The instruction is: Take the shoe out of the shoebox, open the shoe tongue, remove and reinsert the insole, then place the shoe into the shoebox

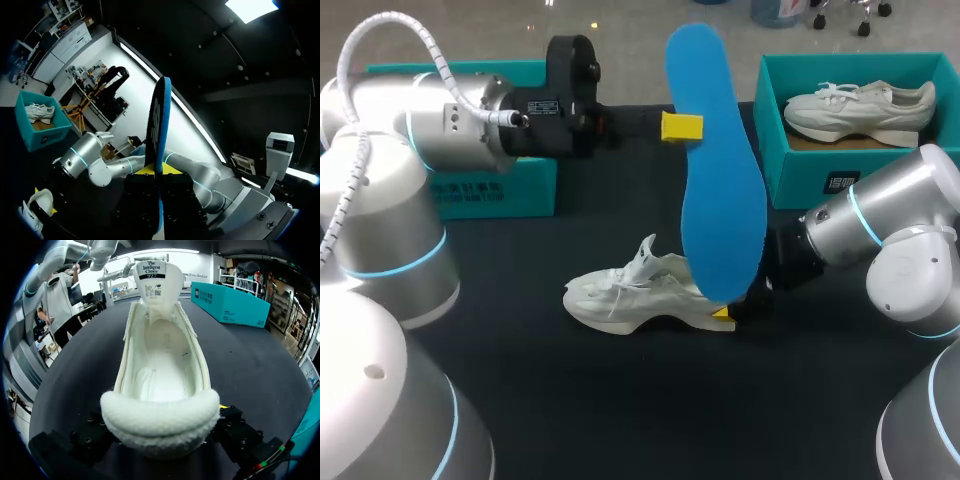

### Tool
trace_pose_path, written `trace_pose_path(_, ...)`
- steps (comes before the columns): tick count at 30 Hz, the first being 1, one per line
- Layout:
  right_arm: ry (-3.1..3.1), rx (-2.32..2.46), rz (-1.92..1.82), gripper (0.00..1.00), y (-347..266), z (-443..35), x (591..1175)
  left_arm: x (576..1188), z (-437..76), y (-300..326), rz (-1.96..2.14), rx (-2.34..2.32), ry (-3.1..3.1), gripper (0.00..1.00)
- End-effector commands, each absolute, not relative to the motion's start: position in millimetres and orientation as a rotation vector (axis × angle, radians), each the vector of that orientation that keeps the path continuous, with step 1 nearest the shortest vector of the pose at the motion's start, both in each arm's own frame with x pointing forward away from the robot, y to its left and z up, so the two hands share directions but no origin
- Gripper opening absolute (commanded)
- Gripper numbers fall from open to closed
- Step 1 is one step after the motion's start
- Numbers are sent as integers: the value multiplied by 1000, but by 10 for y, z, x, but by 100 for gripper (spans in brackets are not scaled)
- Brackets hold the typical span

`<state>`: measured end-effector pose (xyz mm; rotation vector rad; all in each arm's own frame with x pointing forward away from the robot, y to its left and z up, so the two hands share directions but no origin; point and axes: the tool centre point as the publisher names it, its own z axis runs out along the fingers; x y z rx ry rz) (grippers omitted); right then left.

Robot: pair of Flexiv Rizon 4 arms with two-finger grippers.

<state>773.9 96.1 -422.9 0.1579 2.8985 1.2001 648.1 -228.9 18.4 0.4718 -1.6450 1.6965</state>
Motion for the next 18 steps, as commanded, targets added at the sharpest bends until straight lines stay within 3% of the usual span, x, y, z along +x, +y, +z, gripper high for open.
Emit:
trace_pose_path(1,2898,160,1194,0,969,-4273,7729,6497,208,-2195,1653,438,-1682,0)
trace_pose_path(18,2898,160,1194,0,969,-4273,7729,6567,400,-2104,1653,333,-1719,0)
